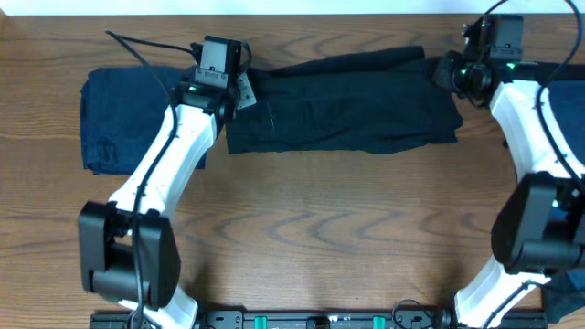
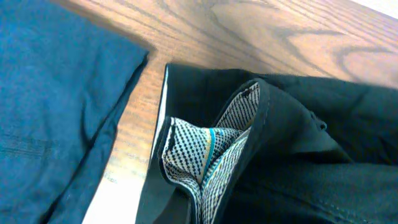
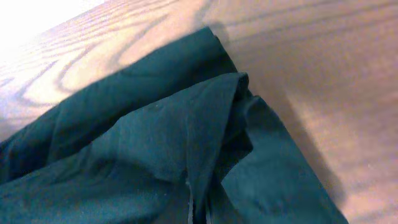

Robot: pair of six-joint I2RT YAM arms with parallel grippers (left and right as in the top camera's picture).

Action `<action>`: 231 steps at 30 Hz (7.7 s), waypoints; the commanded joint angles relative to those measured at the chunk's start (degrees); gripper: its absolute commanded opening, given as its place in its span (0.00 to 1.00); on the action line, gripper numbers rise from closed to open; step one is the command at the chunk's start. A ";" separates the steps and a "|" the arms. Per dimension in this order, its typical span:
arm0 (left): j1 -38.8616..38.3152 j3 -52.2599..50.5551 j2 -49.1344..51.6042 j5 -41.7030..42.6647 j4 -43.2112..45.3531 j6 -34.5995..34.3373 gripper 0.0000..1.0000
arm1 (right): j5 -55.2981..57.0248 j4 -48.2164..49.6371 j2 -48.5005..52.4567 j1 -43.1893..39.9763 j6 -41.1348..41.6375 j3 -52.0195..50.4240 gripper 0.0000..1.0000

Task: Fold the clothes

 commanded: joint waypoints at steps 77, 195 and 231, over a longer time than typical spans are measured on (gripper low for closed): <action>-3.69 -2.19 20.20 10.69 -13.44 5.90 0.06 | 8.09 -25.64 12.17 -3.41 -4.48 -10.82 0.01; 0.50 -12.72 9.14 18.91 -7.48 -1.68 0.06 | 16.22 6.25 7.08 24.06 -14.62 -2.51 0.01; 0.50 -12.72 9.14 18.93 -7.26 -1.68 0.06 | 7.96 4.57 13.03 24.24 -15.63 -7.61 0.01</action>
